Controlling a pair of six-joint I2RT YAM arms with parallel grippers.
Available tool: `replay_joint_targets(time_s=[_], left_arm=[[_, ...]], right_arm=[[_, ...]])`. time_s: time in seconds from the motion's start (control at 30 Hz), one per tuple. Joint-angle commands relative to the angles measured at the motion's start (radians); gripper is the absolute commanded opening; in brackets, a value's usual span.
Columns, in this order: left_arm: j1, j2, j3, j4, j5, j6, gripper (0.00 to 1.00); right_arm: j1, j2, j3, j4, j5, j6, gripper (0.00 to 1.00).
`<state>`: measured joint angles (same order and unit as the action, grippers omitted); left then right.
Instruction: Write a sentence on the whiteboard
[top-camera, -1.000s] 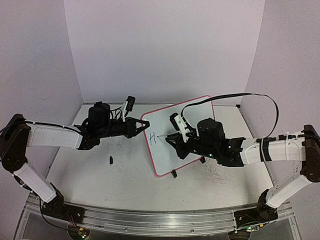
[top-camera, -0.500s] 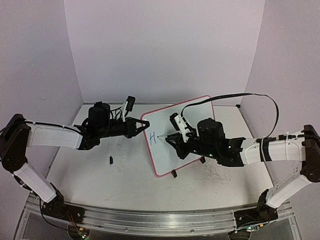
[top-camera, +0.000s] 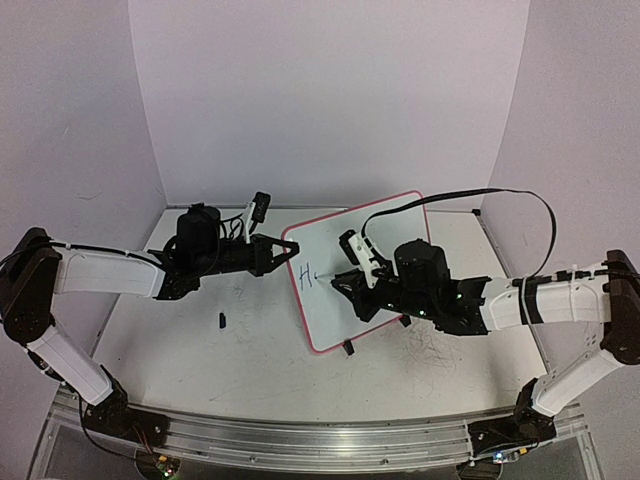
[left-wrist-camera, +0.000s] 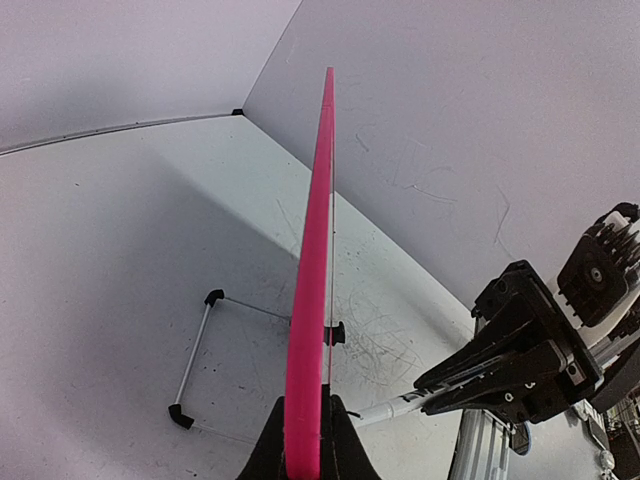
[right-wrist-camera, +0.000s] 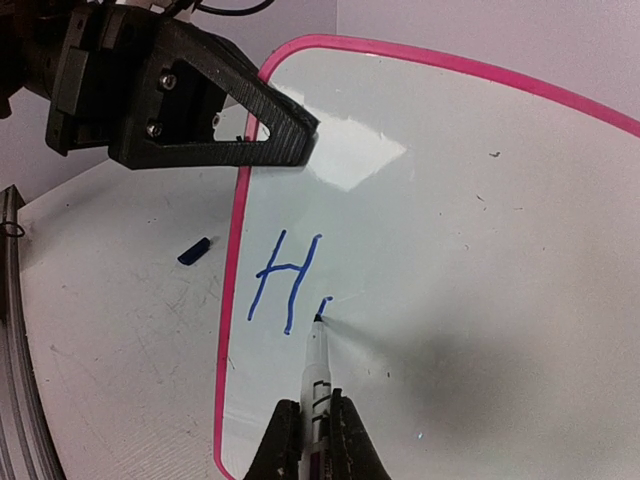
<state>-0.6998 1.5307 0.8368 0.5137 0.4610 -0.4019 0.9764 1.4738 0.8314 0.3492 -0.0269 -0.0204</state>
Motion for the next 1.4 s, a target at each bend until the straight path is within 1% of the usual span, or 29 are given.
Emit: replay_joint_targets(time_s=[0.0,1.13,1.37], left_arm=[[0.008,-0.017,0.004,-0.028,-0.056,0.101,0.0],[0.008,-0.022,-0.001,-0.028,-0.058,0.1,0.0],[0.008,-0.023,-0.002,-0.03,-0.059,0.098,0.0]], right_arm=[[0.0,0.001,-0.009,-0.003,0.007,0.013,0.0],[-0.001,-0.03,-0.031,-0.024,0.073,0.011,0.0],[0.0,-0.047,-0.045,-0.002,0.097,0.013,0.0]])
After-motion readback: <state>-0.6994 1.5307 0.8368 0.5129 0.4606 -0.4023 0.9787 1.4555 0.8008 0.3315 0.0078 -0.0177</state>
